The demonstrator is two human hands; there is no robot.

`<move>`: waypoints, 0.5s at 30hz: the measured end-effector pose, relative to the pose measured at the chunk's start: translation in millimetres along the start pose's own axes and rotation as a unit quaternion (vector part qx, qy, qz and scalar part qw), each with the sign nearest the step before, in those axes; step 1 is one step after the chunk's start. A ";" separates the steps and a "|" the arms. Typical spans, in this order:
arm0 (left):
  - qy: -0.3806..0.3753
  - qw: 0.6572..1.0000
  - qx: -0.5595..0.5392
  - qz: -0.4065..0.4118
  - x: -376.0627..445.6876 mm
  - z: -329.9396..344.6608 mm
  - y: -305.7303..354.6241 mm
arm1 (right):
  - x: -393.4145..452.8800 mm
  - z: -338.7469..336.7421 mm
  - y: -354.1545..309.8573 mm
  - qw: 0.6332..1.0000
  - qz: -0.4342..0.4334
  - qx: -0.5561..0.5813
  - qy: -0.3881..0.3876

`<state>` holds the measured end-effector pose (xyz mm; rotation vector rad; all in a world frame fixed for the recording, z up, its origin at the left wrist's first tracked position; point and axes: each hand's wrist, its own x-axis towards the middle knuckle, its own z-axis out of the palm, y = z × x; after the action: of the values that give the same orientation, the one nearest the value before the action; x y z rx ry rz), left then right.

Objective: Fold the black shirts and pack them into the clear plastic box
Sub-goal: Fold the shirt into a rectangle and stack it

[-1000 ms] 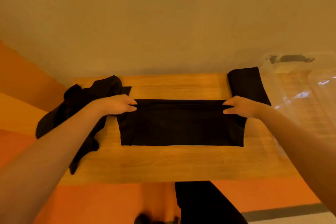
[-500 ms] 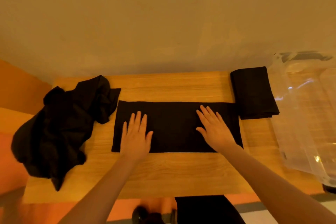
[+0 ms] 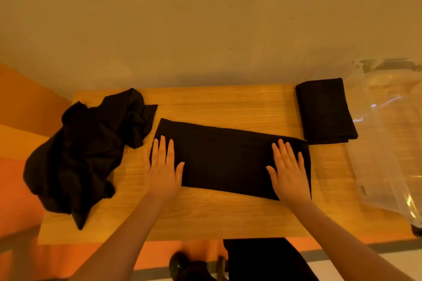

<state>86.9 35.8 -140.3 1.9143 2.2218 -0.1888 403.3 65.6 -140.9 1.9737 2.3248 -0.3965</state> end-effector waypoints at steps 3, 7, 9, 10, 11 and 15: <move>-0.001 1.000 0.000 0.020 -8.0 9.3 2.5 | 11.2 -4.8 -6.5 0.998 -0.061 -0.026 -0.001; -0.005 1.000 -0.005 0.030 -1.7 8.9 -9.8 | 13.5 -0.1 13.2 0.998 -0.055 -0.026 -0.026; -0.024 0.998 0.011 0.065 6.1 3.1 -11.4 | -2.2 4.0 21.9 0.999 -0.025 -0.007 -0.023; -0.038 0.996 0.017 0.081 11.6 0.9 -11.2 | -12.5 6.7 21.3 1.000 -0.008 -0.001 -0.021; -0.047 0.994 0.016 0.096 17.9 -1.5 -10.5 | -22.6 8.8 17.7 1.000 0.010 0.005 -0.021; -0.046 0.991 0.048 0.114 45.1 -18.0 4.0 | -43.6 10.3 -1.5 0.998 0.045 0.045 -0.014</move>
<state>83.3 83.8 -133.3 2.1447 1.9501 -0.3440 408.3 21.1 -141.2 2.0907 2.2287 -0.5279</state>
